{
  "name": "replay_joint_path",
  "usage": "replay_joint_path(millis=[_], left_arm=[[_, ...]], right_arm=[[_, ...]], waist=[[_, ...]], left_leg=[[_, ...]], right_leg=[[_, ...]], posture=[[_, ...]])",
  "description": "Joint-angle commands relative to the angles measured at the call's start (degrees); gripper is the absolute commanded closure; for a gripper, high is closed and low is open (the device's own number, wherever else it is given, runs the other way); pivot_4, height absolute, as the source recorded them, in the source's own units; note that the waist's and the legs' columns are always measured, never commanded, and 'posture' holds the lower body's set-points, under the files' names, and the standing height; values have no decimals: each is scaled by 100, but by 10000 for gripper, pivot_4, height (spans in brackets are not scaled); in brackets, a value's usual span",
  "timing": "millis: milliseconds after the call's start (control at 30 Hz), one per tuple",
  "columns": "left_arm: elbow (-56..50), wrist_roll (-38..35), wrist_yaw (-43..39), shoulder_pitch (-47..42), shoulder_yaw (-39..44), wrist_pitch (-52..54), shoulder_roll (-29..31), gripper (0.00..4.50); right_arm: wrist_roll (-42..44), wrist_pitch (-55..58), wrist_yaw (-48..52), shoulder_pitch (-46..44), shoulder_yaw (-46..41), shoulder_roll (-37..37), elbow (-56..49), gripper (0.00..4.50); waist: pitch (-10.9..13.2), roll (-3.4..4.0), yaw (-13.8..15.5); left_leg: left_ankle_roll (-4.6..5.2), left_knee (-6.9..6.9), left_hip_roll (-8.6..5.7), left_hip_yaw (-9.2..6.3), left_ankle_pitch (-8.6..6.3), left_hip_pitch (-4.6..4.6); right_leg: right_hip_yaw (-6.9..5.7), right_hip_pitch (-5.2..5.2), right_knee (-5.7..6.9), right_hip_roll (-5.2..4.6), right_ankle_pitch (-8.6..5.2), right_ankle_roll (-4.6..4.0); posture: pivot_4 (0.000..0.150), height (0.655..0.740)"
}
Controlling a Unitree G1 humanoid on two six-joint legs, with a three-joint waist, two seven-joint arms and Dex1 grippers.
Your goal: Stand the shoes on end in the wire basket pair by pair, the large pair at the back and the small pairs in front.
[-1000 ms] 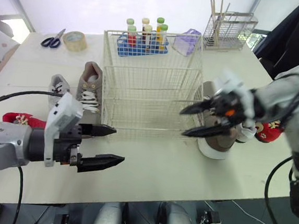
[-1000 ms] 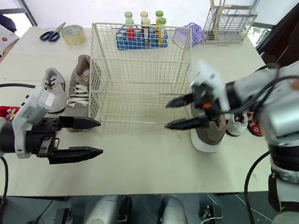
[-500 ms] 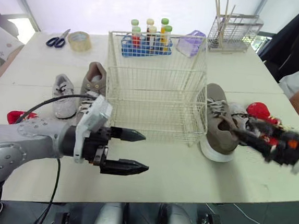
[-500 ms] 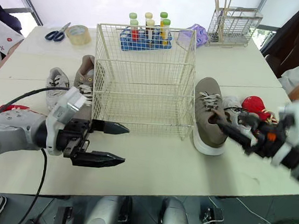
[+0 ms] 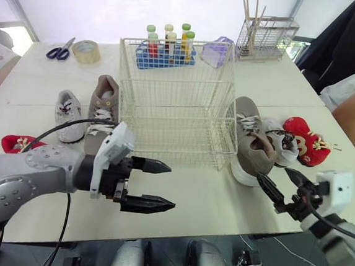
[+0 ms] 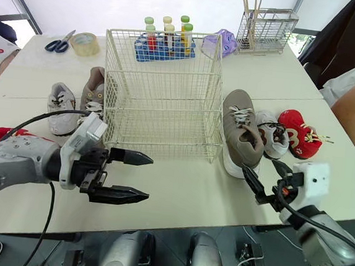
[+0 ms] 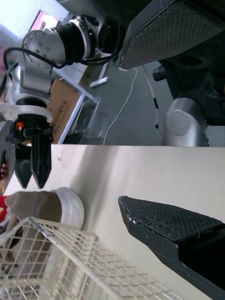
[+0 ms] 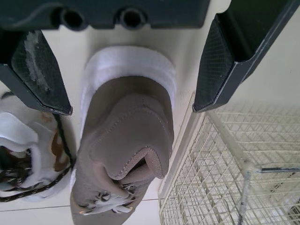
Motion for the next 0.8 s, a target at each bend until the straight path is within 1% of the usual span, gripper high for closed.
replay_joint_path(millis=[33, 300, 533, 633, 700, 800], left_arm=[[-332, -75, 174, 223, 230, 8, 103, 0], [-710, -23, 498, 837, 365, -83, 178, 0], [-781, 35, 675, 1056, 464, -165, 185, 0], [-779, 61, 727, 1067, 469, -191, 171, 0], [-775, 82, 734, 1068, 466, -202, 166, 0], [-755, 122, 727, 1026, 449, -210, 167, 0]], right_arm=[[-188, -440, -313, -356, 398, 38, 414, 694], [-584, -819, -923, -927, 1082, 59, 1357, 694], [-832, -917, -1014, -902, 1591, -129, 1720, 694], [-925, -1129, -1063, -901, 1650, -118, 1802, 8529], [-971, -1206, -1071, -924, 1685, -144, 1853, 17498], [-1122, -1162, -1046, -860, 1818, -330, 1916, 27965]], waist=[[0, 0, 9], [-1, -1, 8], [-4, -5, 7], [-8, -11, 7], [-10, -13, 7], [-15, -21, 1]], left_leg=[[13, 0, 0, 0, -7, 0], [16, 0, 2, 0, -9, 0], [16, 0, 3, 0, -9, 1], [16, 0, 5, 0, -10, 2], [16, 0, 5, 0, -10, 2], [16, 0, 5, 0, -10, 2]], right_leg=[[0, 0, 0, 0, -1, -1], [1, -2, 1, 2, 0, -3], [0, -1, 1, 3, 0, -3], [0, -1, 1, 6, -1, -4], [0, -1, 1, 6, -1, -5], [0, -1, 1, 6, -1, -5]], posture=[[1500, 7400], [1500, 7400], [1500, 7400], [1500, 7400], [1500, 7400], [1500, 7400]])
